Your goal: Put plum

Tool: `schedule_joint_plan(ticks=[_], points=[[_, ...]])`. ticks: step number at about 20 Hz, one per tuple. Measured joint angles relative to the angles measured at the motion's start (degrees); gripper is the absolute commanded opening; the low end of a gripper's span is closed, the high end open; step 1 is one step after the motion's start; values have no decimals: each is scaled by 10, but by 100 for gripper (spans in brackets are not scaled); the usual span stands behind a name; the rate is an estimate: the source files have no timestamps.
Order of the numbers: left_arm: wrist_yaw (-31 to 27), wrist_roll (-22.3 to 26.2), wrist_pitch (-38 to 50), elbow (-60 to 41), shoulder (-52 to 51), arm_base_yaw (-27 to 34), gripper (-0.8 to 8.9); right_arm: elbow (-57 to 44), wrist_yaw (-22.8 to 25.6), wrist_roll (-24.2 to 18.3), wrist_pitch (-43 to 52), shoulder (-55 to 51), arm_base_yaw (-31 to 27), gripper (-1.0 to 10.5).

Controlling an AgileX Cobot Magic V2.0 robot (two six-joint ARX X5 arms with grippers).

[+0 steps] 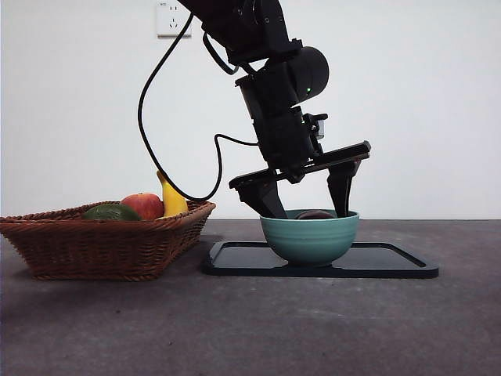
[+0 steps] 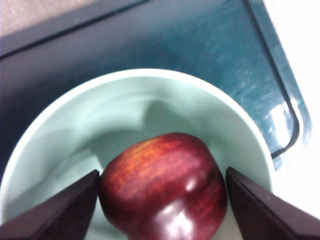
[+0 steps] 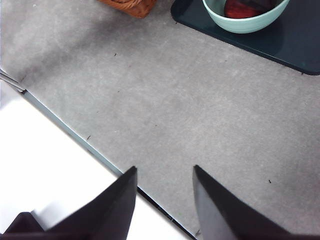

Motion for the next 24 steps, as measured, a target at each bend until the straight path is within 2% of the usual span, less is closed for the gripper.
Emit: schedule_joint_plan(ticks=[2,7,10,20,24], points=[[0,4,0,0,0,0,241,0,0,0,0,0,0,178],[0,11,0,1,0,0,241,0,0,0,0,0,0,178],[0,17,-33,24,4,0,241,0,0,0,1,0,0,178],[0,55,-186,291,7,24,244,0,2,0,4,0,0,178],[-35,68,-268,419,7,54,244,0,2,0,4,0,0,178]])
